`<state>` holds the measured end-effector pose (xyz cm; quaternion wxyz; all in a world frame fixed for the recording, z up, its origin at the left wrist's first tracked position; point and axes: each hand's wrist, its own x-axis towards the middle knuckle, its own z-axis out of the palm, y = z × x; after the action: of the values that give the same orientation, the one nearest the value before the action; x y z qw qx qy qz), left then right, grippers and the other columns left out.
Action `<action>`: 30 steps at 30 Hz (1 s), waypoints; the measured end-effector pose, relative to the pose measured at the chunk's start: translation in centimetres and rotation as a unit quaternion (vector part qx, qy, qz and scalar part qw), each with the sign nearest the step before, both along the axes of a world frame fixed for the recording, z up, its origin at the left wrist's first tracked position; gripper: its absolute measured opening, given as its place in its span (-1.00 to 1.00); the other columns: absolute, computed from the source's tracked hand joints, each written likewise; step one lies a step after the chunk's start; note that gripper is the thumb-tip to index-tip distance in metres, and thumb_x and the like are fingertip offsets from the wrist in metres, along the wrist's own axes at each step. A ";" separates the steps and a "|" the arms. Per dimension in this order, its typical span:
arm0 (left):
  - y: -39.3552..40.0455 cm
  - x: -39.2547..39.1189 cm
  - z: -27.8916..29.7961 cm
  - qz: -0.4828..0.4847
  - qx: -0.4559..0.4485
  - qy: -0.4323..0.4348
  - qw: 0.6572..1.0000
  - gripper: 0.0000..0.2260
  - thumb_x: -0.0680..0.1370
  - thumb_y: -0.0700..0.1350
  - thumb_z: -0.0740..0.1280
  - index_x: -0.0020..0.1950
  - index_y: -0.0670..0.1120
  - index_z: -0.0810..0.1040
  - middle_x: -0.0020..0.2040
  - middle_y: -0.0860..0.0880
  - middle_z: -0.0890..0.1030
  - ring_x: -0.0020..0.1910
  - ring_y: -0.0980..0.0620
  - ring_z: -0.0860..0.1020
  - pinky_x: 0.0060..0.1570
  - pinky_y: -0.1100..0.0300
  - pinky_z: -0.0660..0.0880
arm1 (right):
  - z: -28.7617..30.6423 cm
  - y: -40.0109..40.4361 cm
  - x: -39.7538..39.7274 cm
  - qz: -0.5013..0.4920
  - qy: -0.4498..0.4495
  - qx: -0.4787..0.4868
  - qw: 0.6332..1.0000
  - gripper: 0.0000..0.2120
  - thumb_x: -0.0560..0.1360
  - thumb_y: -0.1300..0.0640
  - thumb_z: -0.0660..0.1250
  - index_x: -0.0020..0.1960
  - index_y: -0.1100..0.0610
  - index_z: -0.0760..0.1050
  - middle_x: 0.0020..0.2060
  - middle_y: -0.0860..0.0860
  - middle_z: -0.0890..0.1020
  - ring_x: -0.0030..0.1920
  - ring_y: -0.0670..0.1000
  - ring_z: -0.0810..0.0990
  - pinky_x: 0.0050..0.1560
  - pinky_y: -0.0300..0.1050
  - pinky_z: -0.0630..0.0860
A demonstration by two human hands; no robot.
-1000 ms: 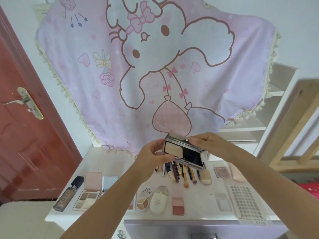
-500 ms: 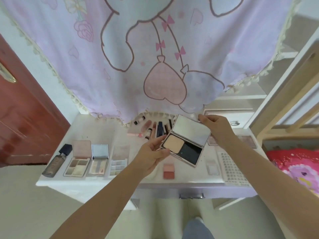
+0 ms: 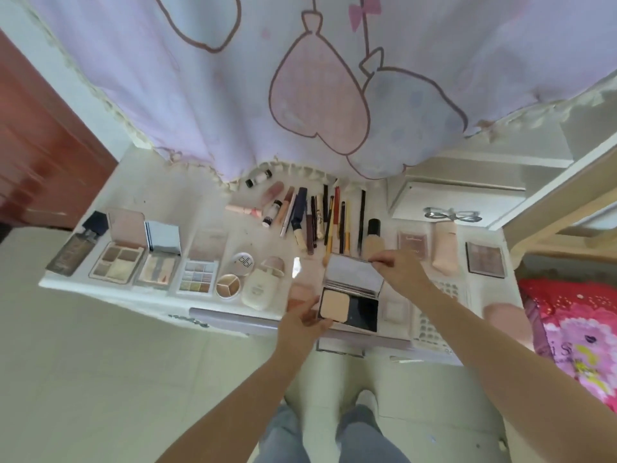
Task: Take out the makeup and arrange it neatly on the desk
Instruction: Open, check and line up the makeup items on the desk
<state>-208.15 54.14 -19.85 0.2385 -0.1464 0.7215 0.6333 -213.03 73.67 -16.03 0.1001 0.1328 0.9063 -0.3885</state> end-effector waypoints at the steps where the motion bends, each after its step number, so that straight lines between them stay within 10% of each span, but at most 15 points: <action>1: 0.5 0.2 -0.6 0.019 -0.008 -0.009 1.000 -0.55 0.40 -0.39 0.39 0.27 -0.17 0.47 -0.18 0.06 0.58 -0.26 0.23 0.53 -0.27 0.54 0.46 | -0.7 0.1 -0.3 0.022 -0.003 0.011 1.000 -0.78 0.50 0.28 0.25 0.10 0.25 0.57 0.08 0.15 0.62 0.11 0.10 0.55 -0.02 -0.40 0.27; 7: 2.2 0.7 -2.6 0.115 -0.088 -0.014 0.989 -0.61 0.40 -0.38 0.38 0.22 -0.20 0.52 -0.02 -0.12 0.63 -0.13 0.05 0.53 -0.26 0.62 0.42 | -3.2 0.2 -2.3 0.097 -0.014 0.006 0.995 -0.78 0.52 0.26 0.23 0.11 0.22 0.57 0.07 0.14 0.62 0.05 0.08 0.54 -0.26 -0.53 0.28; 17: 4.3 1.8 -3.4 0.182 -0.216 -0.015 0.959 -0.74 0.44 -0.17 0.40 0.11 -0.17 0.54 -0.15 -0.02 0.59 -0.17 0.07 0.50 -0.10 0.31 0.36 | -3.3 2.1 -1.0 0.126 0.071 0.006 0.990 -0.73 0.47 0.21 0.31 0.16 0.22 0.51 0.06 0.14 0.59 0.01 0.05 0.52 -0.06 -0.35 0.32; 24: 4.4 3.7 -3.8 0.188 -0.218 -0.002 0.958 -0.86 0.49 -0.15 0.34 0.03 -0.13 0.55 -0.12 -0.02 0.60 -0.18 0.08 0.50 -0.12 0.26 0.35 | -7.0 6.2 5.4 0.285 -0.011 0.300 0.910 -0.48 0.41 -0.13 0.28 0.33 -0.03 0.30 0.30 -0.08 0.37 0.29 -0.02 0.28 0.18 -0.12 0.04; 30: 5.2 4.5 -2.1 0.120 -0.232 0.041 0.964 -0.82 0.52 -0.22 0.29 0.10 -0.18 0.54 0.00 -0.09 0.61 -0.15 0.09 0.50 -0.06 0.31 0.39 | -7.5 6.5 5.9 0.267 0.041 0.226 0.936 -0.57 0.43 0.01 0.32 0.27 0.06 0.42 0.23 -0.01 0.46 0.26 0.01 0.36 0.21 -0.14 0.05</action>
<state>-203.68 59.31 -21.91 0.0904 -0.2574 0.8348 0.4782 -207.17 80.14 -23.52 0.1307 -0.1108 0.9755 -0.1379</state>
